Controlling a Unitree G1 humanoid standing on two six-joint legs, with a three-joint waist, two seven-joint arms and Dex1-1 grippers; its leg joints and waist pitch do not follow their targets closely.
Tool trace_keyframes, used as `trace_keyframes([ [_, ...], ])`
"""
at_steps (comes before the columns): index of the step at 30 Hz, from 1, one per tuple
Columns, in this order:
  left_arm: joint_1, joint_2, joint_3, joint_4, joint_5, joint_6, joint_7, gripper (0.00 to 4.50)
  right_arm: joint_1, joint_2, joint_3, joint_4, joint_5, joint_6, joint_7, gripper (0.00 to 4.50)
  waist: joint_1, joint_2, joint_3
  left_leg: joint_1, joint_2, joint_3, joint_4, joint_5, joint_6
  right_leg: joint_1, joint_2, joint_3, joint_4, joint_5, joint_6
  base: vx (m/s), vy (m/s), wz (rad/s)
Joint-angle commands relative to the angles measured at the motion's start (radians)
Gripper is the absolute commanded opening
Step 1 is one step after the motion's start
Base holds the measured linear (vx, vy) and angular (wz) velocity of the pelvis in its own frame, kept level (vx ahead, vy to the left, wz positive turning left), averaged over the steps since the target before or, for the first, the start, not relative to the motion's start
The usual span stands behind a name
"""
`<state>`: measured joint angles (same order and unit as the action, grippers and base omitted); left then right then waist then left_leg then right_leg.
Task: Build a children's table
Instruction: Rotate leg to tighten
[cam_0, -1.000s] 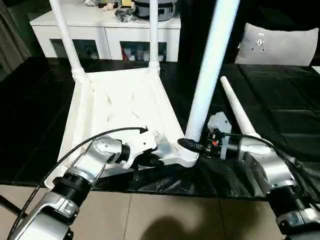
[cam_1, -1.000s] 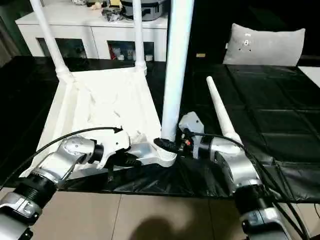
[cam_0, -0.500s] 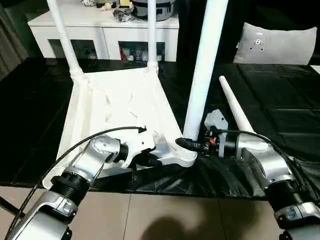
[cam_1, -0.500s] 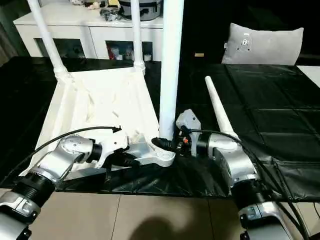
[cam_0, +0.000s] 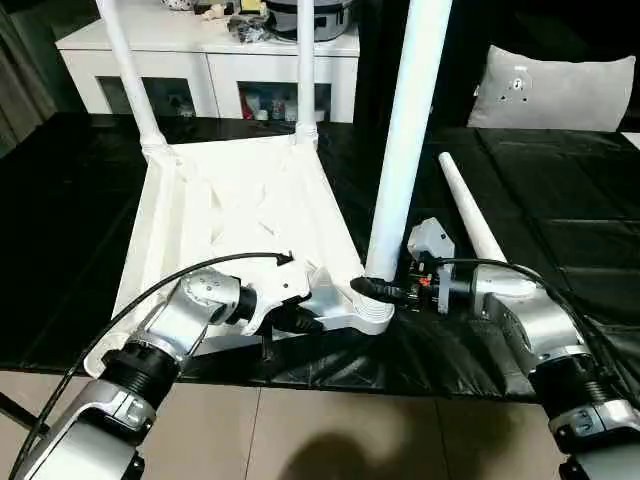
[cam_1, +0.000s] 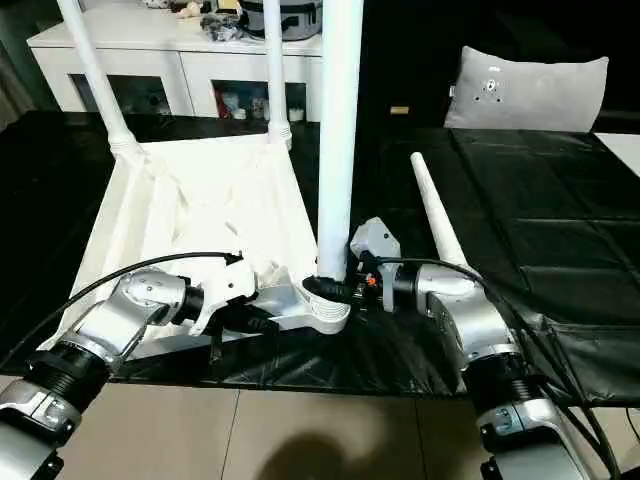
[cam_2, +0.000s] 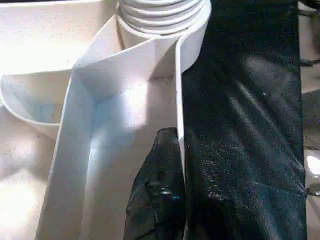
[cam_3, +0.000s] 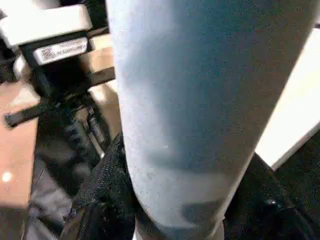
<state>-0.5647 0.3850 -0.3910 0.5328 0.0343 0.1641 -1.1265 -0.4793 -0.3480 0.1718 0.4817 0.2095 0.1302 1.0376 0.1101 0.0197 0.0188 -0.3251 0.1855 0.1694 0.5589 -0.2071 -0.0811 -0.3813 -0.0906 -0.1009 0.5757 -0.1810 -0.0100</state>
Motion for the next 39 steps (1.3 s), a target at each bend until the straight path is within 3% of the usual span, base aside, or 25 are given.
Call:
trace_keyframes([
  [1,0.006,-0.033,0.025,-0.037,-0.009,0.062,0.063,0.0,0.061,0.036,0.026,0.138,-0.081,0.113,-0.163,1.87,-0.004,0.003,-0.009,-0.003,0.043,-0.027,-0.084,-0.424,0.011,0.011,-0.079,0.05,-0.116,-0.683,-0.058,0.0,0.0,0.0],
  [4,0.023,-0.081,0.048,-0.063,-0.02,0.134,0.142,0.0,0.042,0.08,-0.016,0.184,-0.085,0.122,-0.305,1.87,-0.022,0.003,-0.003,0.008,0.033,-0.035,-0.076,-0.48,-0.009,0.0,-0.077,0.029,-0.137,-0.795,-0.005,0.0,0.0,0.0],
  [5,0.027,-0.12,0.061,-0.075,-0.022,0.183,0.199,0.0,0.018,0.107,-0.038,0.226,-0.09,0.12,-0.39,1.87,-0.046,0.012,0.002,0.021,0.03,-0.041,-0.072,-0.554,-0.01,0.0,-0.067,-0.011,-0.161,-0.811,0.022,-0.056,0.03,-0.09],
  [6,0.027,-0.12,0.061,-0.075,-0.022,0.183,0.199,0.0,0.018,0.107,-0.038,0.226,-0.09,0.12,-0.39,1.87,-0.055,0.02,0.003,0.027,0.033,-0.044,-0.073,-0.59,-0.007,0.005,-0.061,-0.028,-0.167,-0.791,0.029,-0.056,0.03,-0.09],
  [7,0.026,-0.143,0.066,-0.08,-0.021,0.209,0.233,0.0,0.003,0.12,-0.046,0.248,-0.093,0.114,-0.43,1.87,-0.066,0.028,0.005,0.025,0.04,-0.051,-0.082,-0.633,-0.006,0.016,-0.058,-0.044,-0.167,-0.749,0.032,-0.064,0.058,-0.12],
  [8,0.024,-0.17,0.072,-0.083,-0.016,0.232,0.274,0.0,-0.013,0.136,-0.059,0.273,-0.096,0.108,-0.483,1.87,-0.083,0.043,0.004,-0.002,0.067,-0.07,-0.113,-0.733,-0.005,0.061,-0.054,-0.05,-0.129,-0.606,0.019,-0.066,0.068,-0.15],
  [9,0.021,-0.201,0.078,-0.085,-0.01,0.254,0.321,0.0,-0.031,0.151,-0.068,0.299,-0.102,0.1,-0.539,1.87,-0.077,0.05,0.003,-0.035,0.093,-0.087,-0.141,-0.784,-0.012,0.094,-0.061,-0.019,-0.055,-0.487,-0.008,-0.066,0.068,-0.15],
  [10,0.018,-0.235,0.083,-0.089,-0.001,0.276,0.367,0.0,-0.048,0.168,-0.08,0.323,-0.11,0.095,-0.592,1.87,-0.062,0.053,0.009,-0.026,0.114,-0.074,-0.18,-0.876,-0.026,0.08,-0.055,0.012,-0.004,-0.306,-0.07,-0.057,0.033,0.0],
  [11,0.016,-0.26,0.082,-0.093,0.006,0.287,0.398,0.0,-0.06,0.181,-0.085,0.337,-0.112,0.094,-0.621,1.87,-0.067,0.017,0.023,0.027,0.058,-0.046,-0.137,-0.827,-0.032,0.017,-0.054,0.012,-0.095,-0.527,-0.056,0.037,-0.021,0.23],
  [12,0.016,-0.283,0.081,-0.1,0.013,0.3,0.424,0.0,-0.069,0.193,-0.089,0.347,-0.115,0.095,-0.647,1.87,-0.077,-0.001,0.035,0.131,-0.038,-0.008,0.042,-0.544,-0.006,-0.094,-0.077,-0.062,-0.245,-0.968,0.039,0.037,-0.021,0.23],
  [13,0.015,-0.294,0.062,-0.108,0.031,0.295,0.431,0.0,-0.078,0.205,-0.091,0.356,-0.115,0.098,-0.665,1.87,-0.089,-0.006,0.031,0.11,-0.046,-0.012,0.066,-0.435,0.014,-0.068,-0.101,-0.076,-0.25,-1.028,0.061,0.054,0.012,-0.1],
  [14,0.015,-0.303,0.03,-0.122,0.058,0.291,0.435,0.0,-0.092,0.223,-0.094,0.375,-0.116,0.104,-0.693,1.87,-0.108,0.023,0.026,0.033,0.001,-0.041,0.007,-0.467,0.02,0.03,-0.089,-0.155,-0.233,-0.921,0.124,0.097,0.122,-0.53],
  [15,0.015,-0.302,0.01,-0.132,0.072,0.287,0.43,0.0,-0.103,0.234,-0.094,0.39,-0.118,0.107,-0.709,1.87,-0.085,0.067,0.018,-0.12,0.08,-0.102,-0.126,-0.785,-0.006,0.185,-0.07,-0.069,0.084,-0.445,0.046,0.097,0.122,-0.53],
  [16,0.016,-0.299,0.006,-0.137,0.07,0.287,0.422,0.0,-0.112,0.242,-0.091,0.406,-0.121,0.109,-0.719,1.87,-0.074,0.048,0.03,-0.12,0.095,-0.106,-0.164,-0.902,-0.006,0.159,-0.054,-0.025,0.095,-0.254,0.006,0.188,0.132,-0.17],
  [17,0.015,-0.296,0.009,-0.137,0.067,0.294,0.424,0.0,-0.119,0.246,-0.086,0.417,-0.122,0.112,-0.72,1.87,-0.078,0.013,0.001,0.007,0.056,-0.083,-0.12,-0.831,0.056,0.056,-0.048,0.031,0.046,-0.217,-0.017,0.161,-0.049,0.06],
  [18,0.014,-0.284,0.012,-0.134,0.073,0.299,0.431,0.0,-0.126,0.248,-0.082,0.428,-0.124,0.112,-0.718,1.87,-0.046,0.004,0.009,-0.005,0.006,-0.078,-0.057,-0.533,0.0,0.029,-0.127,0.053,-0.082,-0.734,-0.017,0.161,-0.049,0.06],
  [19,0.014,-0.278,0.012,-0.131,0.077,0.3,0.434,0.0,-0.13,0.248,-0.085,0.433,-0.122,0.113,-0.72,1.87,-0.034,-0.003,0.018,0.021,-0.008,-0.062,-0.01,-0.43,0.001,-0.013,-0.141,0.059,-0.133,-0.948,-0.006,0.065,-0.136,-0.07],
  [20,0.017,-0.273,0.014,-0.134,0.082,0.311,0.444,0.0,-0.14,0.252,-0.094,0.451,-0.122,0.105,-0.73,1.87,-0.029,-0.003,-0.001,-0.054,0.015,-0.081,-0.06,-0.242,-0.002,0.06,-0.122,0.058,-0.096,-0.845,-0.015,0.067,-0.058,-0.19],
  [21,0.018,-0.272,0.015,-0.135,0.083,0.316,0.448,0.0,-0.143,0.254,-0.097,0.457,-0.122,0.102,-0.733,1.87,-0.026,-0.004,-0.016,-0.062,0.025,-0.083,-0.07,-0.179,-0.01,0.069,-0.104,0.055,-0.077,-0.665,-0.03,0.067,-0.058,-0.19],
  [23,0.02,-0.269,0.023,-0.136,0.089,0.321,0.456,0.0,-0.147,0.256,-0.102,0.466,-0.123,0.092,-0.733,1.87,-0.024,0.003,-0.021,-0.046,0.029,-0.068,-0.073,-0.134,0.003,0.057,-0.073,0.05,-0.052,-0.297,-0.112,0.039,-0.008,-0.09],
  [24,0.019,-0.268,0.024,-0.135,0.09,0.321,0.457,0.0,-0.148,0.256,-0.103,0.468,-0.123,0.09,-0.732,1.87,-0.026,0.011,-0.014,-0.044,0.028,-0.058,-0.079,-0.225,0.0,0.052,-0.068,0.054,-0.057,-0.303,-0.145,0.0,0.0,0.0],
  [26,0.02,-0.26,0.036,-0.135,0.097,0.324,0.461,0.0,-0.156,0.259,-0.113,0.485,-0.127,0.069,-0.724,1.87,-0.027,0.015,-0.017,-0.039,0.032,-0.057,-0.084,-0.287,-0.011,0.055,-0.07,0.057,-0.06,-0.331,-0.158,0.0,0.0,0.0],
  [31,0.015,-0.237,0.048,-0.13,0.1,0.318,0.461,0.0,-0.156,0.26,-0.123,0.489,-0.118,0.049,-0.708,2.22,-0.024,0.01,-0.014,-0.031,0.034,-0.049,-0.09,-0.319,-0.012,0.049,-0.067,0.064,-0.07,-0.36,-0.149,0.0,0.0,0.0],
  [35,0.018,-0.21,0.056,-0.12,0.099,0.279,0.457,0.0,-0.14,0.257,-0.129,0.468,-0.111,0.011,-0.683,2.22,-0.022,0.013,-0.014,-0.028,0.038,-0.048,-0.093,-0.331,-0.017,0.045,-0.067,0.065,-0.075,-0.386,-0.137,0.0,0.0,0.0],
  [39,0.02,-0.199,0.059,-0.115,0.098,0.269,0.447,0.0,-0.116,0.255,-0.143,0.434,-0.092,-0.016,-0.648,2.22,-0.018,0.022,-0.016,-0.028,0.04,-0.045,-0.092,-0.302,-0.017,0.049,-0.065,0.066,-0.069,-0.313,-0.153,0.0,0.0,0.0],
])
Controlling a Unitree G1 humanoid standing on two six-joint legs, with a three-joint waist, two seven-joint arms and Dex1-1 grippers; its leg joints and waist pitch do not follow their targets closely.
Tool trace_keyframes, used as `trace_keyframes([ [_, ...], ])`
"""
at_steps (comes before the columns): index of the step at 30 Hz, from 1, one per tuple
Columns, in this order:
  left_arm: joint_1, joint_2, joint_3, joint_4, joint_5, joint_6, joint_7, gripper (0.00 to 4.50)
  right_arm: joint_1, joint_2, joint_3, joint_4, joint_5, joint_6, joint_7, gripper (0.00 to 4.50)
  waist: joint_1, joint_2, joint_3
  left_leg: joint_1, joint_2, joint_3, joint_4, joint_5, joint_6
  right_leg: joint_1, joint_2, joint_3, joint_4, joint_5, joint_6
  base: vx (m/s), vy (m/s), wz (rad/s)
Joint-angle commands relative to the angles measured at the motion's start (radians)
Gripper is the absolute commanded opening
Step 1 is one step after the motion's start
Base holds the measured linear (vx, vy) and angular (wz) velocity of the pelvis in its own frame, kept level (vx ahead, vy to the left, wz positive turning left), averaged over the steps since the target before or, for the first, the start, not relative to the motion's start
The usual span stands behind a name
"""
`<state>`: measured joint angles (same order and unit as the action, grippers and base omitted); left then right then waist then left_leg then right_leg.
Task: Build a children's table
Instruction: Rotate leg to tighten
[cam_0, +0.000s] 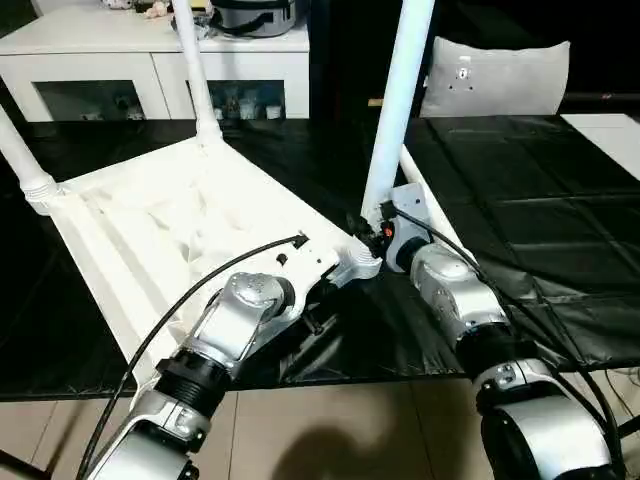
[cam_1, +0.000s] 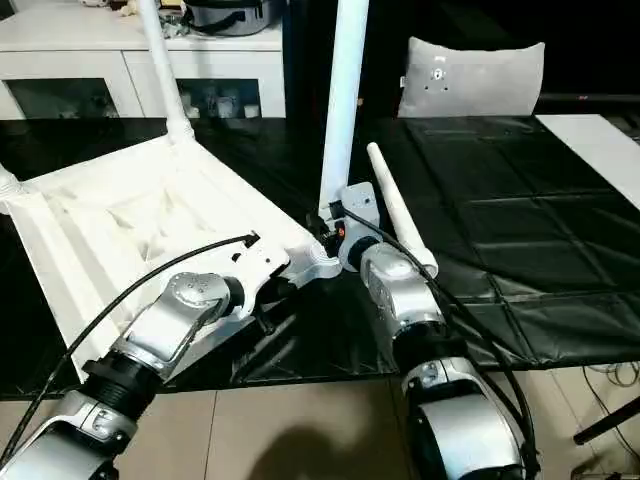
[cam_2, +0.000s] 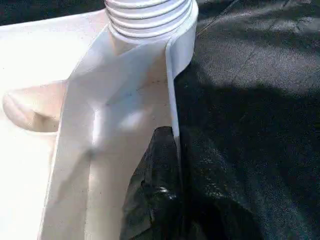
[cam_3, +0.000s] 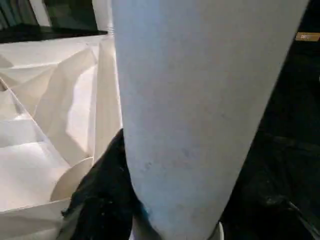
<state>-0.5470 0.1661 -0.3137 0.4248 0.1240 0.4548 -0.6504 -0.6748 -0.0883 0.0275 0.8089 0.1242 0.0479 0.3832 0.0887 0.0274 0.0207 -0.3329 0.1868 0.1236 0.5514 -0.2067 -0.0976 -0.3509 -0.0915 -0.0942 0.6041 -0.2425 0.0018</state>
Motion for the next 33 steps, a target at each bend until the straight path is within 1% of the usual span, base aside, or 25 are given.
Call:
trace_keyframes([
  [1,0.002,0.022,-0.019,-0.007,0.008,-0.022,-0.031,0.0,0.084,-0.006,0.001,0.102,-0.005,0.062,0.014,2.22,0.003,0.011,-0.019,-0.022,0.039,0.003,-0.084,-0.283,0.003,0.022,-0.064,0.058,-0.095,-0.225,-0.168,0.0,0.0,0.0],
  [3,0.0,0.026,-0.021,-0.004,0.008,-0.025,-0.034,0.0,0.096,-0.011,-0.002,0.088,0.0,0.06,0.025,2.22,0.004,0.011,-0.021,-0.022,0.039,0.005,-0.082,-0.252,0.009,0.024,-0.062,0.057,-0.093,-0.184,-0.176,0.0,0.0,0.0],
  [4,-0.002,0.029,-0.023,-0.001,0.009,-0.029,-0.038,0.0,0.103,-0.014,-0.004,0.079,0.005,0.058,0.035,2.22,0.004,0.022,-0.021,-0.022,0.039,0.004,-0.081,-0.246,0.008,0.024,-0.062,0.057,-0.091,-0.17,-0.181,0.0,0.0,0.0],
  [5,-0.004,0.033,-0.027,0.003,0.009,-0.035,-0.043,0.0,0.113,-0.02,-0.007,0.071,0.007,0.052,0.045,2.22,0.002,0.016,-0.021,-0.021,0.04,0.007,-0.08,-0.24,0.012,0.025,-0.06,0.056,-0.09,-0.144,-0.187,0.0,0.0,0.0],
  [6,-0.004,0.034,-0.028,0.003,0.008,-0.036,-0.044,0.0,0.116,-0.021,-0.007,0.07,0.007,0.05,0.048,2.22,0.003,0.018,-0.021,-0.021,0.04,0.007,-0.08,-0.235,0.012,0.027,-0.06,0.056,-0.089,-0.134,-0.19,0.0,0.0,0.0],
  [7,-0.004,0.034,-0.029,0.004,0.008,-0.036,-0.045,0.0,0.117,-0.023,-0.007,0.07,0.007,0.049,0.05,2.22,0.003,0.018,-0.023,-0.021,0.04,0.009,-0.079,-0.222,0.016,0.029,-0.06,0.055,-0.088,-0.112,-0.194,0.0,0.0,0.0],
  [8,-0.004,0.037,-0.031,0.004,0.007,-0.039,-0.051,0.0,0.119,-0.023,-0.008,0.07,0.005,0.046,0.053,2.22,0.003,0.026,-0.023,-0.02,0.04,0.009,-0.078,-0.212,0.016,0.029,-0.061,0.055,-0.085,-0.096,-0.201,0.0,0.0,0.0],
  [9,-0.004,0.039,-0.034,0.003,0.006,-0.04,-0.057,0.0,0.12,-0.024,-0.009,0.069,0.003,0.045,0.055,2.22,0.001,0.022,-0.023,-0.02,0.04,0.011,-0.078,-0.21,0.017,0.029,-0.06,0.054,-0.086,-0.09,-0.204,0.0,0.0,0.0],
  [14,0.003,0.044,-0.038,-0.007,0.005,-0.041,-0.071,0.0,0.121,-0.028,-0.014,0.066,0.001,0.044,0.063,2.22,0.002,0.021,-0.021,-0.018,0.042,0.016,-0.08,-0.233,0.017,0.028,-0.063,0.055,-0.091,-0.145,-0.2,0.0,0.0,0.0],
  [17,0.009,0.048,-0.039,-0.009,0.003,-0.044,-0.076,0.0,0.119,-0.029,-0.011,0.063,0.0,0.046,0.072,2.22,0.002,0.021,-0.021,-0.017,0.043,0.017,-0.08,-0.233,0.016,0.027,-0.063,0.056,-0.091,-0.148,-0.198,0.0,0.0,0.0],
  [18,0.011,0.05,-0.04,-0.01,0.002,-0.046,-0.077,0.0,0.119,-0.029,-0.01,0.063,-0.001,0.045,0.073,2.43,0.003,0.013,-0.021,-0.017,0.044,0.018,-0.08,-0.229,0.019,0.027,-0.063,0.056,-0.092,-0.145,-0.197,0.0,0.0,0.0],
  [19,0.014,0.052,-0.041,-0.013,0.002,-0.045,-0.079,0.0,0.117,-0.029,-0.01,0.064,-0.002,0.045,0.074,2.6,0.005,0.018,-0.022,-0.017,0.044,0.017,-0.079,-0.218,0.021,0.027,-0.064,0.056,-0.089,-0.133,-0.201,0.0,0.0,0.0],
  [21,0.019,0.058,-0.045,-0.021,0.001,-0.043,-0.085,0.0,0.109,-0.032,0.001,0.069,-0.015,0.042,0.084,2.74,0.007,0.018,-0.026,-0.018,0.043,0.019,-0.075,-0.174,0.029,0.03,-0.064,0.055,-0.084,-0.075,-0.212,0.0,0.0,0.0],
  [22,0.02,0.059,-0.047,-0.021,0.001,-0.044,-0.088,0.0,0.105,-0.034,0.011,0.07,-0.023,0.042,0.091,2.74,0.007,0.017,-0.026,-0.018,0.044,0.018,-0.073,-0.162,0.029,0.03,-0.064,0.055,-0.081,-0.059,-0.217,0.0,0.0,0.0],
  [23,0.021,0.061,-0.05,-0.021,0.002,-0.046,-0.092,0.0,0.102,-0.036,0.02,0.071,-0.031,0.043,0.1,2.97,0.007,0.016,-0.028,-0.019,0.041,0.021,-0.069,-0.138,0.038,0.032,-0.062,0.054,-0.078,-0.023,-0.225,0.0,0.0,0.0],
  [24,0.022,0.062,-0.052,-0.021,0.003,-0.047,-0.095,0.0,0.1,-0.037,0.026,0.071,-0.035,0.045,0.105,2.97,0.008,0.018,-0.027,-0.021,0.04,0.021,-0.068,-0.119,0.045,0.034,-0.062,0.052,-0.076,-0.006,-0.228,0.0,0.0,0.0],
  [25,0.023,0.064,-0.055,-0.024,0.003,-0.047,-0.099,0.0,0.097,-0.037,0.029,0.071,-0.037,0.055,0.105,3.15,0.008,0.018,-0.026,-0.021,0.039,0.022,-0.067,-0.114,0.047,0.034,-0.062,0.052,-0.077,-0.003,-0.229,0.0,0.0,0.0],
  [26,0.024,0.066,-0.057,-0.029,0.003,-0.045,-0.103,0.0,0.092,-0.037,0.033,0.073,-0.041,0.064,0.107,3.22,0.007,0.018,-0.027,-0.021,0.039,0.022,-0.066,-0.101,0.05,0.035,-0.061,0.051,-0.075,0.004,-0.231,0.0,0.0,0.0],
  [27,0.025,0.067,-0.057,-0.032,0.002,-0.044,-0.104,0.0,0.087,-0.038,0.038,0.078,-0.046,0.068,0.108,3.31,0.009,0.012,-0.028,-0.021,0.039,0.022,-0.065,-0.091,0.053,0.036,-0.063,0.051,-0.072,0.006,-0.237,0.0,0.0,0.0],
  [28,0.025,0.067,-0.058,-0.033,0.002,-0.043,-0.104,0.0,0.085,-0.039,0.039,0.081,-0.048,0.068,0.109,3.31,0.009,0.014,-0.03,-0.021,0.039,0.022,-0.064,-0.082,0.054,0.037,-0.062,0.051,-0.072,0.012,-0.238,0.0,0.0,0.0],
  [29,0.025,0.068,-0.058,-0.034,0.001,-0.043,-0.104,0.0,0.084,-0.039,0.039,0.083,-0.049,0.068,0.109,3.54,0.009,0.014,-0.033,-0.022,0.039,0.022,-0.059,-0.05,0.058,0.037,-0.063,0.051,-0.067,0.056,-0.243,0.0,0.0,0.0],
  [30,0.027,0.068,-0.058,-0.038,0.0,-0.041,-0.105,0.0,0.082,-0.04,0.042,0.084,-0.051,0.07,0.113,3.54,0.009,0.013,-0.035,-0.024,0.039,0.021,-0.058,-0.032,0.061,0.039,-0.062,0.05,-0.064,0.08,-0.243,0.0,0.0,0.0],
  [31,0.028,0.068,-0.058,-0.039,-0.001,-0.04,-0.105,0.0,0.082,-0.041,0.044,0.086,-0.053,0.07,0.117,3.67,0.009,0.014,-0.035,-0.023,0.038,0.023,-0.054,-0.016,0.069,0.035,-0.059,0.05,-0.062,0.114,-0.249,0.0,0.0,0.0],
  [32,0.031,0.069,-0.058,-0.042,-0.001,-0.039,-0.105,0.0,0.081,-0.043,0.045,0.088,-0.054,0.068,0.12,3.76,0.01,0.006,-0.041,-0.024,0.036,0.025,-0.049,0.007,0.083,0.038,-0.061,0.051,-0.055,0.161,-0.259,0.0,0.0,0.0],
  [33,0.032,0.069,-0.058,-0.044,-0.001,-0.039,-0.105,0.0,0.081,-0.043,0.045,0.089,-0.055,0.066,0.121,3.87,0.012,0.008,-0.039,-0.027,0.035,0.025,-0.046,0.031,0.097,0.036,-0.059,0.049,-0.054,0.191,-0.263,0.0,0.0,0.0],
])
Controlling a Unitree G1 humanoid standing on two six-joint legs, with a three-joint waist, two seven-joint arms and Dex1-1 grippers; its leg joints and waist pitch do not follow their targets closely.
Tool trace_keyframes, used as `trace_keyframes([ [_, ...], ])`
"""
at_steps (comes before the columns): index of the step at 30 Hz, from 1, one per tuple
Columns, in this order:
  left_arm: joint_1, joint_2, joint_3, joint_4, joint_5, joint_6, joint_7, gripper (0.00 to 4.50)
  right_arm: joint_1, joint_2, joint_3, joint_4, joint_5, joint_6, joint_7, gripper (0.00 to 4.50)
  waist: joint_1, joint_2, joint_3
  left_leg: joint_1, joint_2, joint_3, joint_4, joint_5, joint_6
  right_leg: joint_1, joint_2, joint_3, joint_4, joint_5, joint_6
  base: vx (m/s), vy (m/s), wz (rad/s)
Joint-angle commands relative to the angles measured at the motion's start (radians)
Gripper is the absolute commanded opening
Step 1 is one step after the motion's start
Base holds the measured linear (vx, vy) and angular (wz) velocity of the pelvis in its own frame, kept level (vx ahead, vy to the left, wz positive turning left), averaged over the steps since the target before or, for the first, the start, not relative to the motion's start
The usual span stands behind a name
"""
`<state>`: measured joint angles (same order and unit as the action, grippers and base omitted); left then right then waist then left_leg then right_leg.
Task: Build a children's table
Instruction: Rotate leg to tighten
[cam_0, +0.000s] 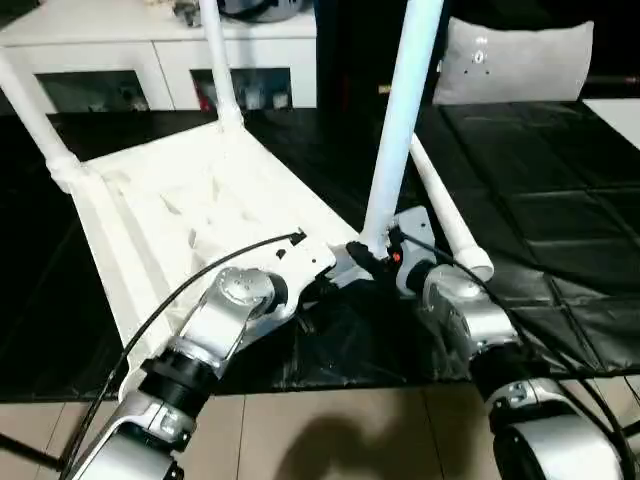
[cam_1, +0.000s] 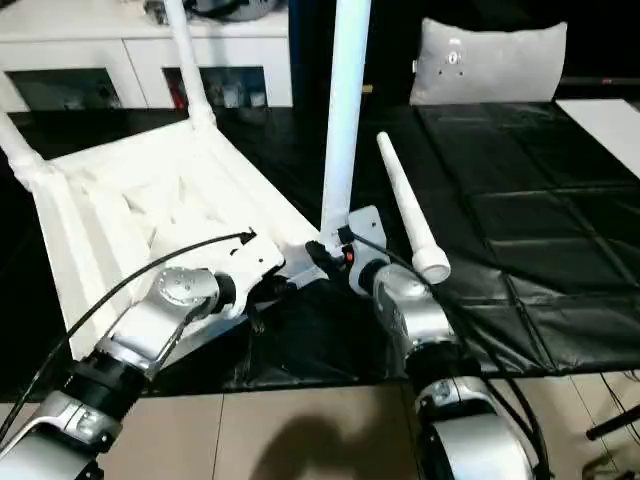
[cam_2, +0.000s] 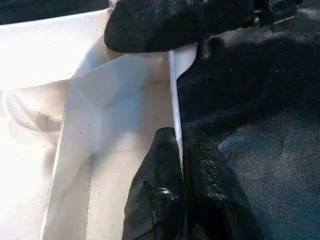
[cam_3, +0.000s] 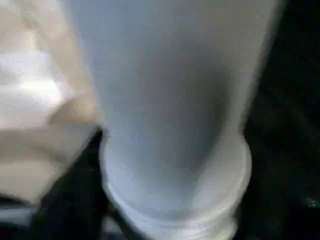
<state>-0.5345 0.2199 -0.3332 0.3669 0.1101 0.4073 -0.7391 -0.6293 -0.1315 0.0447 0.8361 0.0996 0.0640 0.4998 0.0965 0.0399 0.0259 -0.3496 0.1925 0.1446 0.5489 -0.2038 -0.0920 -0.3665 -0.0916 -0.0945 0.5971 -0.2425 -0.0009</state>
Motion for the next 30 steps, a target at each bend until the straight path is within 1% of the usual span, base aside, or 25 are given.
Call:
trace_keyframes([
  [1,0.02,0.016,-0.038,0.014,0.013,0.008,-0.016,0.0,0.036,-0.001,0.028,0.06,-0.03,0.05,0.007,3.97,0.004,-0.004,-0.043,-0.01,0.029,0.004,-0.043,0.029,0.097,0.05,-0.058,0.049,-0.047,0.193,-0.262,0.0,0.0,0.0],
  [3,0.023,0.018,-0.037,0.012,0.013,0.008,-0.016,0.0,0.045,-0.008,0.032,0.039,-0.027,0.048,0.026,4.11,0.005,-0.005,-0.044,-0.009,0.03,0.005,-0.042,0.026,0.106,0.051,-0.059,0.048,-0.047,0.184,-0.263,0.0,0.0,0.0],
  [4,0.023,0.019,-0.036,0.013,0.013,0.007,-0.017,0.0,0.052,-0.012,0.034,0.026,-0.026,0.047,0.039,4.11,0.005,-0.01,-0.043,-0.009,0.031,0.005,-0.041,0.025,0.112,0.052,-0.059,0.049,-0.047,0.177,-0.263,0.0,0.0,0.0],
  [5,0.023,0.019,-0.036,0.014,0.014,0.006,-0.017,0.0,0.056,-0.015,0.034,0.02,-0.025,0.047,0.046,4.31,0.008,-0.007,-0.044,-0.008,0.031,0.005,-0.041,0.029,0.116,0.051,-0.06,0.049,-0.046,0.172,-0.263,0.0,0.0,0.0],
  [6,0.022,0.02,-0.035,0.016,0.014,0.004,-0.017,0.0,0.065,-0.02,0.034,0.005,-0.021,0.045,0.064,4.45,0.01,-0.009,-0.045,-0.009,0.031,0.006,-0.039,0.031,0.122,0.053,-0.06,0.048,-0.046,0.174,-0.263,0.0,0.0,0.0],
  [8,0.021,0.024,-0.033,0.02,0.015,-0.001,-0.02,0.0,0.085,-0.031,0.027,-0.025,-0.005,0.042,0.1,4.49,0.012,-0.009,-0.045,-0.009,0.032,0.005,-0.037,0.046,0.134,0.053,-0.059,0.049,-0.043,0.191,-0.262,0.0,0.0,0.0],
  [9,0.021,0.03,-0.033,0.023,0.016,-0.007,-0.025,0.0,0.1,-0.039,0.014,-0.054,0.02,0.048,0.134,4.49,0.014,-0.007,-0.046,-0.009,0.032,0.004,-0.034,0.051,0.139,0.052,-0.059,0.049,-0.042,0.195,-0.263,0.0,0.0,0.0],
  [11,0.02,0.035,-0.034,0.026,0.017,-0.013,-0.033,0.0,0.111,-0.049,0.01,-0.076,0.033,0.048,0.158,4.49,0.019,-0.009,-0.047,-0.007,0.034,0.004,-0.033,0.057,0.146,0.051,-0.059,0.049,-0.04,0.198,-0.268,0.0,0.0,0.0],
  [12,0.02,0.035,-0.034,0.026,0.017,-0.013,-0.033,0.0,0.111,-0.049,0.01,-0.076,0.033,0.048,0.158,4.49,0.019,-0.008,-0.046,-0.008,0.034,0.005,-0.033,0.051,0.145,0.05,-0.059,0.048,-0.04,0.191,-0.27,0.0,0.0,0.0],
  [13,0.018,0.044,-0.038,0.031,0.019,-0.024,-0.043,0.0,0.126,-0.066,0.013,-0.105,0.043,0.038,0.198,4.49,0.019,-0.008,-0.046,-0.008,0.034,0.005,-0.033,0.042,0.143,0.05,-0.06,0.048,-0.041,0.181,-0.271,0.0,0.0,0.0],
  [15,0.015,0.056,-0.045,0.04,0.023,-0.043,-0.061,0.0,0.143,-0.085,0.015,-0.138,0.053,0.03,0.241,4.49,0.024,-0.009,-0.045,-0.007,0.034,0.006,-0.034,0.014,0.137,0.05,-0.06,0.049,-0.045,0.143,-0.262,0.0,0.0,0.0],
  [17,0.011,0.075,-0.06,0.054,0.038,-0.071,-0.076,0.0,0.16,-0.107,0.015,-0.178,0.065,0.032,0.283,4.49,0.024,-0.009,-0.044,-0.009,0.035,0.004,-0.034,0.009,0.131,0.051,-0.06,0.049,-0.044,0.139,-0.258,0.0,0.0,0.0],
  [19,0.01,0.092,-0.07,0.065,0.044,-0.094,-0.096,0.0,0.17,-0.13,0.016,-0.212,0.071,0.025,0.315,4.49,0.024,-0.006,-0.044,-0.008,0.035,0.004,-0.034,-0.01,0.122,0.051,-0.059,0.049,-0.046,0.118,-0.253,0.0,0.0,0.0],
  [21,0.009,0.118,-0.078,0.08,0.046,-0.137,-0.132,0.0,0.18,-0.171,0.02,-0.26,0.074,0.013,0.362,4.49,0.023,-0.01,-0.042,-0.01,0.033,0.003,-0.036,-0.027,0.113,0.051,-0.059,0.049,-0.047,0.1,-0.25,0.0,0.0,0.0],
  [23,0.01,0.129,-0.083,0.083,0.045,-0.153,-0.149,0.0,0.181,-0.189,0.025,-0.276,0.074,0.013,0.385,4.49,0.023,-0.01,-0.042,-0.011,0.032,0.003,-0.035,-0.034,0.109,0.052,-0.059,0.049,-0.046,0.088,-0.246,0.0,0.0,0.0],
  [24,0.012,0.145,-0.091,0.086,0.042,-0.187,-0.178,0.0,0.184,-0.213,0.034,-0.297,0.074,0.015,0.424,4.49,0.022,-0.012,-0.041,-0.011,0.031,0.004,-0.035,-0.038,0.109,0.052,-0.059,0.049,-0.048,0.076,-0.244,0.0,0.0,0.0],
  [25,0.012,0.145,-0.091,0.086,0.042,-0.187,-0.178,0.0,0.184,-0.213,0.034,-0.297,0.074,0.015,0.424,4.49,0.023,-0.011,-0.042,-0.01,0.033,0.004,-0.035,-0.037,0.109,0.053,-0.06,0.05,-0.047,0.076,-0.243,0.0,0.0,0.0],
  [26,0.015,0.153,-0.095,0.083,0.039,-0.201,-0.196,0.0,0.186,-0.227,0.041,-0.307,0.073,0.014,0.447,4.49,0.023,-0.011,-0.042,-0.01,0.033,0.004,-0.033,-0.029,0.111,0.051,-0.059,0.05,-0.045,0.087,-0.247,0.0,0.0,0.0],
  [27,0.022,0.177,-0.109,0.075,0.031,-0.244,-0.246,0.0,0.188,-0.255,0.056,-0.33,0.075,0.023,0.506,4.49,0.025,-0.012,-0.045,-0.01,0.032,0.004,-0.031,-0.016,0.116,0.052,-0.059,0.049,-0.043,0.103,-0.252,0.0,0.0,0.0],
  [28,0.025,0.184,-0.112,0.073,0.025,-0.256,-0.265,0.0,0.187,-0.263,0.06,-0.335,0.075,0.023,0.522,4.49,0.026,-0.011,-0.046,-0.011,0.032,0.004,-0.029,-0.005,0.122,0.052,-0.058,0.049,-0.04,0.118,-0.254,0.0,0.0,0.0],
  [30,0.028,0.197,-0.117,0.066,0.014,-0.269,-0.299,0.0,0.18,-0.27,0.064,-0.335,0.071,0.016,0.539,4.49,0.027,-0.014,-0.048,-0.01,0.033,0.005,-0.024,0.029,0.139,0.049,-0.057,0.048,-0.033,0.171,-0.268,0.0,0.0,0.0],
])
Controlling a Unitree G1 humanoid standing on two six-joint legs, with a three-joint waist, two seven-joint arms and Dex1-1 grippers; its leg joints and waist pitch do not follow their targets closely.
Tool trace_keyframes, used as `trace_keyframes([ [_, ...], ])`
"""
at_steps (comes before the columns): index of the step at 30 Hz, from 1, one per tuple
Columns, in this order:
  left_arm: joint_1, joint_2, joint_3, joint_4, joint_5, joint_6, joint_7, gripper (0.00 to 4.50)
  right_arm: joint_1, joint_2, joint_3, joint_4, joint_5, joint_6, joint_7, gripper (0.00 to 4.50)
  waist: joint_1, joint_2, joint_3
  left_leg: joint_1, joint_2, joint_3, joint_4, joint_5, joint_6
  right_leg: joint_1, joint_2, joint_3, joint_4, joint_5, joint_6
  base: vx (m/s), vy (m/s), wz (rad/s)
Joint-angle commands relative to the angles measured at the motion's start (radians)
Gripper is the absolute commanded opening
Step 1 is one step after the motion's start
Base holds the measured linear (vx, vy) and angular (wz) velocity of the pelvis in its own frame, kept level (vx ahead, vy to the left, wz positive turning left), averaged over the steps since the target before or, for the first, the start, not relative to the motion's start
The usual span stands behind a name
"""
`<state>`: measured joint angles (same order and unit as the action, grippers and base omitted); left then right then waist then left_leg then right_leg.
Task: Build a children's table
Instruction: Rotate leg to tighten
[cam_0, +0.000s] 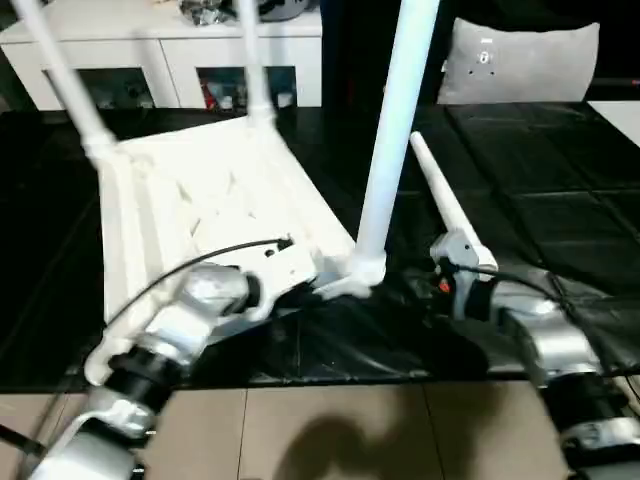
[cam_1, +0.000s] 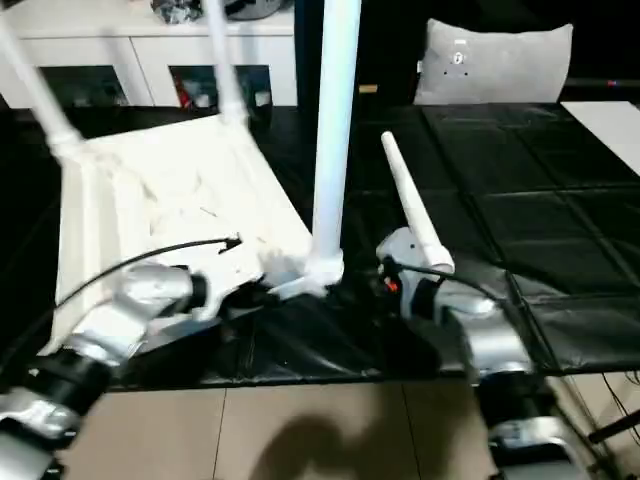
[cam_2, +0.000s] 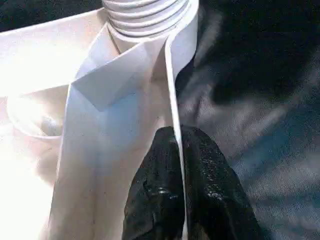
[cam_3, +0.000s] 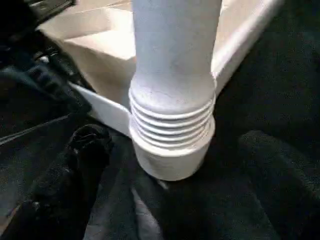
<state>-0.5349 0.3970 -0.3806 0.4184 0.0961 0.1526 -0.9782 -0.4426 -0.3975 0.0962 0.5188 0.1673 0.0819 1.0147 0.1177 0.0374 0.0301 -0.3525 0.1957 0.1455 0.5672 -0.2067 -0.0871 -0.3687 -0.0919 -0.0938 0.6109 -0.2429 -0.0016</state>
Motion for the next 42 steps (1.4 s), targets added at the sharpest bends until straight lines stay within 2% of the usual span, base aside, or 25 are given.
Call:
trace_keyframes([
  [1,0.03,0.026,-0.073,0.011,0.026,-0.018,-0.072,0.0,-0.012,-0.004,0.014,-0.017,0.004,-0.003,0.032,4.49,0.007,-0.011,-0.053,-0.006,0.03,0.004,-0.042,0.038,0.138,0.05,-0.057,0.047,-0.045,0.177,-0.271,0.0,0.0,0.0],
  [6,0.038,0.05,-0.092,-0.006,0.022,-0.045,-0.137,0.0,-0.038,0.001,0.029,-0.009,0.013,0.002,0.072,4.49,0.021,-0.015,-0.058,-0.006,0.032,0.005,-0.031,0.089,0.166,0.045,-0.056,0.048,-0.032,0.227,-0.294,0.0,0.0,0.0],
  [8,0.037,0.056,-0.099,-0.014,0.02,-0.048,-0.159,0.0,-0.05,0.01,0.033,0.005,0.016,0.003,0.083,4.15,0.027,-0.015,-0.059,-0.008,0.032,0.005,-0.026,0.105,0.172,0.041,-0.056,0.049,-0.026,0.239,-0.298,0.0,0.0,0.0],
  [10,0.035,0.06,-0.106,-0.02,0.021,-0.052,-0.178,0.0,-0.062,0.018,0.039,0.018,0.02,0.005,0.101,4.15,0.03,-0.013,-0.058,-0.011,0.033,0.006,-0.024,0.089,0.172,0.037,-0.056,0.049,-0.025,0.219,-0.302,0.0,0.0,0.0],
  [12,0.032,0.062,-0.109,-0.02,0.022,-0.058,-0.189,0.0,-0.069,0.025,0.044,0.026,0.021,0.008,0.118,3.85,0.032,-0.011,-0.054,-0.012,0.036,0.005,-0.03,0.03,0.15,0.037,-0.06,0.048,-0.031,0.15,-0.296,0.0,0.0,0.0],
  [15,0.029,0.064,-0.114,-0.017,0.022,-0.062,-0.199,0.0,-0.076,0.031,0.051,0.034,0.021,0.011,0.141,3.65,0.033,-0.009,-0.053,-0.009,0.037,0.006,-0.035,-0.016,0.116,0.036,-0.06,0.05,-0.035,0.105,-0.287,0.0,0.0,0.0],
  [18,0.029,0.064,-0.112,-0.017,0.026,-0.064,-0.212,0.0,-0.085,0.036,0.057,0.048,0.024,0.019,0.159,3.3,0.033,-0.011,-0.055,-0.011,0.036,0.006,-0.033,-0.007,0.103,0.039,-0.059,0.051,-0.032,0.132,-0.283,0.0,0.0,0.0],
  [21,0.03,0.064,-0.111,-0.018,0.027,-0.062,-0.216,0.0,-0.089,0.038,0.055,0.058,0.025,0.019,0.167,3.12,0.034,-0.011,-0.057,-0.013,0.033,0.006,-0.029,0.021,0.112,0.039,-0.058,0.05,-0.028,0.175,-0.282,0.0,0.0,0.0],
  [25,0.032,0.065,-0.111,-0.021,0.027,-0.056,-0.221,0.0,-0.085,0.034,0.058,0.064,0.027,0.028,0.184,2.75,0.035,-0.011,-0.059,-0.013,0.032,0.006,-0.027,0.034,0.118,0.04,-0.058,0.049,-0.026,0.187,-0.284,0.0,0.0,0.0],
  [32,0.041,0.059,-0.105,-0.027,0.013,-0.039,-0.234,0.0,-0.064,0.033,0.067,0.053,0.034,0.062,0.203,2.68,0.038,-0.012,-0.061,-0.013,0.032,0.007,-0.024,0.047,0.127,0.04,-0.056,0.048,-0.023,0.197,-0.288,0.0,0.0,0.0],
  [35,0.046,0.045,-0.091,-0.045,-0.007,0.015,-0.226,0.0,-0.061,0.052,0.057,0.064,0.034,0.12,0.15,2.68,0.039,-0.016,-0.061,-0.013,0.033,0.008,-0.025,0.055,0.126,0.039,-0.057,0.048,-0.022,0.189,-0.289,0.0,0.0,0.0],
  [36,0.048,0.029,-0.079,-0.058,-0.016,0.061,-0.204,0.0,-0.065,0.075,0.048,0.08,0.023,0.14,0.081,2.68,0.036,-0.016,-0.057,-0.012,0.033,0.009,-0.028,0.038,0.12,0.038,-0.056,0.048,-0.028,0.157,-0.283,0.0,0.0,0.0],
  [38,0.048,0.022,-0.074,-0.061,-0.019,0.075,-0.192,0.0,-0.067,0.086,0.043,0.087,0.018,0.145,0.05,2.68,0.033,-0.014,-0.052,-0.01,0.036,0.008,-0.037,-0.013,0.092,0.037,-0.06,0.048,-0.037,0.08,-0.274,0.0,0.0,0.0],
  [39,0.047,0.005,-0.061,-0.062,-0.022,0.101,-0.163,0.0,-0.073,0.103,0.037,0.101,0.008,0.152,-0.001,2.67,0.026,-0.014,-0.05,-0.009,0.037,0.008,-0.044,-0.062,0.064,0.039,-0.061,0.05,-0.041,0.025,-0.264,0.0,0.0,0.0],
  [40,0.044,-0.018,-0.045,-0.06,-0.026,0.131,-0.123,0.0,-0.081,0.124,0.027,0.118,-0.001,0.158,-0.062,2.67,0.024,-0.015,-0.048,-0.007,0.037,0.008,-0.047,-0.088,0.053,0.038,-0.062,0.051,-0.046,-0.005,-0.259,0.0,0.0,0.0],
  [42,0.032,-0.101,0.004,-0.046,-0.041,0.212,-0.003,0.0,-0.109,0.185,-0.006,0.174,-0.02,0.177,-0.237,2.67,0.01,-0.016,-0.035,-0.006,0.034,0.008,-0.062,-0.181,0.004,0.038,-0.064,0.054,-0.063,-0.162,-0.228,0.0,0.0,0.0],
])
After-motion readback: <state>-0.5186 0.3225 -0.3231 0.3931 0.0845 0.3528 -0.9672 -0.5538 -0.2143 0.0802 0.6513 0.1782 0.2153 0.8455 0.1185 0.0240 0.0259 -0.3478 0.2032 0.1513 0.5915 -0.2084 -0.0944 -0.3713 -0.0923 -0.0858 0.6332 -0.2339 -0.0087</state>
